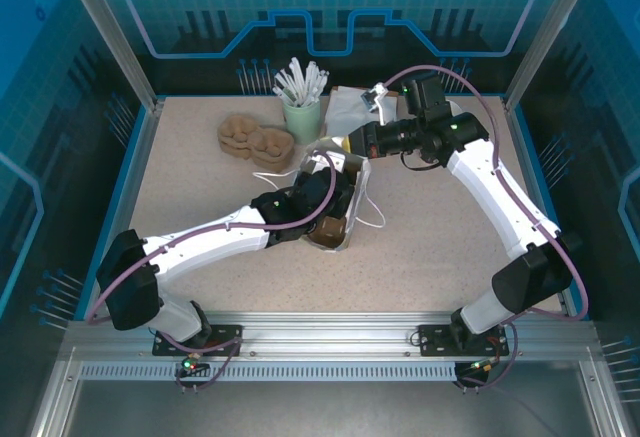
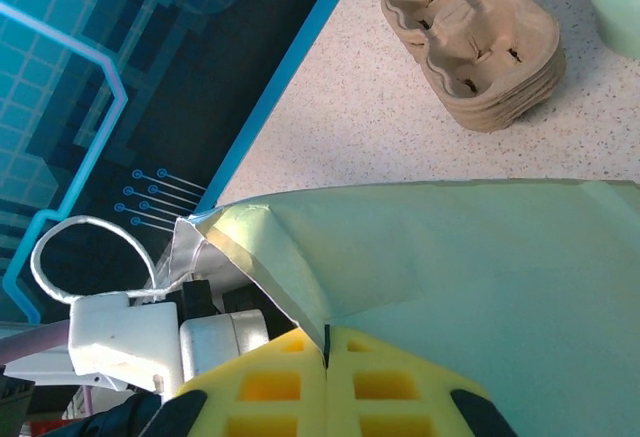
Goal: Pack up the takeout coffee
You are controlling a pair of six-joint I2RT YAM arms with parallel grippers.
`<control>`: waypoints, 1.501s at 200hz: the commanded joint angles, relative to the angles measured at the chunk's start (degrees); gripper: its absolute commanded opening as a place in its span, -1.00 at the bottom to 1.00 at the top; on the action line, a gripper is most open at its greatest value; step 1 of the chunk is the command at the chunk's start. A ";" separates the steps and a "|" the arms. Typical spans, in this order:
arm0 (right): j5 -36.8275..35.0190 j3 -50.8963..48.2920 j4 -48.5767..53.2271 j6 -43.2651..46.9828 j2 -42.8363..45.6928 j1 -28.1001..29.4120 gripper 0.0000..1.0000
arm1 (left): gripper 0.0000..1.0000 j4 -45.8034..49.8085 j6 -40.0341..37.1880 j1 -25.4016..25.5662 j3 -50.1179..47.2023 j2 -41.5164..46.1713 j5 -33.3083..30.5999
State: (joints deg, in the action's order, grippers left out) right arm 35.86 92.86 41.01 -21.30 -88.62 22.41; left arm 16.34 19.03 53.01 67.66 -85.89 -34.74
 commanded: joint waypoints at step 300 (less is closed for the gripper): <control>6.61 -2.94 -3.84 -3.28 -2.50 0.26 -1.00 | -0.01 7.68 5.26 -3.18 5.30 -7.27 3.27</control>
State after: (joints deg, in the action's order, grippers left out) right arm 39.16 91.44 38.00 -23.22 -90.72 22.11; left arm 20.16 21.54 50.61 71.53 -92.31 -33.41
